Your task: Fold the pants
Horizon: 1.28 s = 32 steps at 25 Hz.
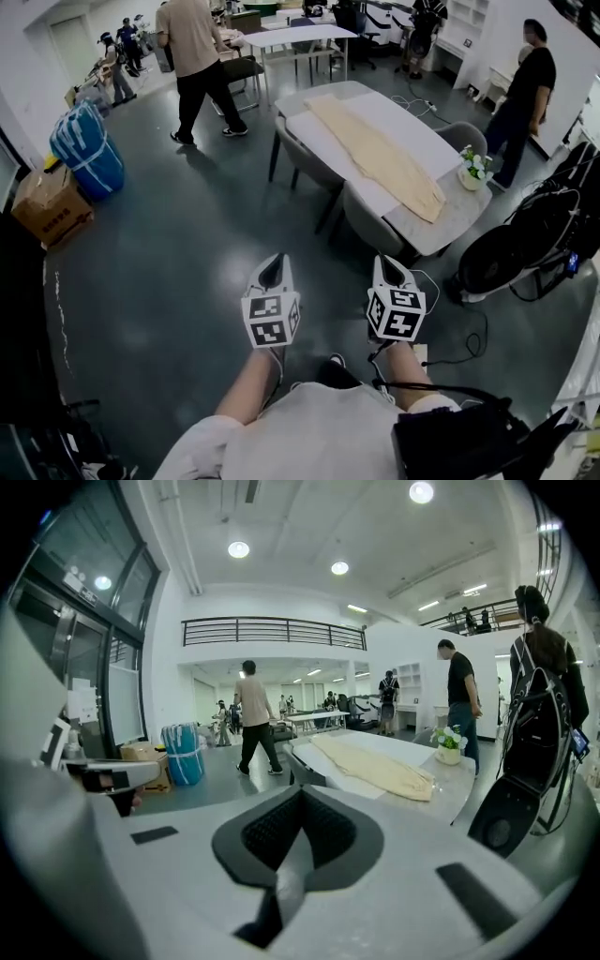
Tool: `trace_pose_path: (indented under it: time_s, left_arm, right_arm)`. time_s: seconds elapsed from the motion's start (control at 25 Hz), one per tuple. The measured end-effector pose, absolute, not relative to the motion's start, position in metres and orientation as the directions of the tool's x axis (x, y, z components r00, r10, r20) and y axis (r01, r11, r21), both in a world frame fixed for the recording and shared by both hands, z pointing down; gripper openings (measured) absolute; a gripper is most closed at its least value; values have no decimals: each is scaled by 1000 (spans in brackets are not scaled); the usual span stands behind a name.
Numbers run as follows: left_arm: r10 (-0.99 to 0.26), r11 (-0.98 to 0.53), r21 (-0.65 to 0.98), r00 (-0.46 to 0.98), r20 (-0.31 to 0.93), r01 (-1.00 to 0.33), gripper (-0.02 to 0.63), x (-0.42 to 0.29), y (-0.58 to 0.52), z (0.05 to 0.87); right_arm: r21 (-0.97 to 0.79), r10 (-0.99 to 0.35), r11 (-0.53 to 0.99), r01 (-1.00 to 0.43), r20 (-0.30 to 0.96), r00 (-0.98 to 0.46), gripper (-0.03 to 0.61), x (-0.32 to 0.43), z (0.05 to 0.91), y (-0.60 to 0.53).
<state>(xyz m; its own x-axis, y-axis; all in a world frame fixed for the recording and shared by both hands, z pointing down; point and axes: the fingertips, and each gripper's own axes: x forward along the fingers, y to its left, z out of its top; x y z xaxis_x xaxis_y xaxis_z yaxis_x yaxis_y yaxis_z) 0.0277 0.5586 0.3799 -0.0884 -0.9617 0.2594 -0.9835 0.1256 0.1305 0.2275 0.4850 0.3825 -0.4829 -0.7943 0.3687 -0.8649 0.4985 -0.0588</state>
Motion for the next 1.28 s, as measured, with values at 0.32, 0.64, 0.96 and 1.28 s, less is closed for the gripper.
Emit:
trace_pose_path:
  time_s: [0.32, 0.64, 0.96, 1.28]
  left_arm:
    - [-946, 154, 124, -110, 305, -980, 9, -5, 486, 410]
    - [-951, 179, 107, -144, 274, -978, 9, -32, 366, 388]
    - [-954, 178, 114, -143, 262, -977, 9, -37, 269, 380]
    - [-956, 125, 125, -85, 280, -984, 9, -20, 207, 393]
  right_arm:
    - [-97, -787, 487, -868, 382, -484, -8, 199, 405, 404]
    - [-112, -771, 516, -849, 373, -517, -8, 167, 393, 279]
    - [-120, -771, 523, -844, 355, -528, -8, 163, 382, 183]
    - [-131, -776, 480, -868, 397, -489, -8, 182, 403, 133]
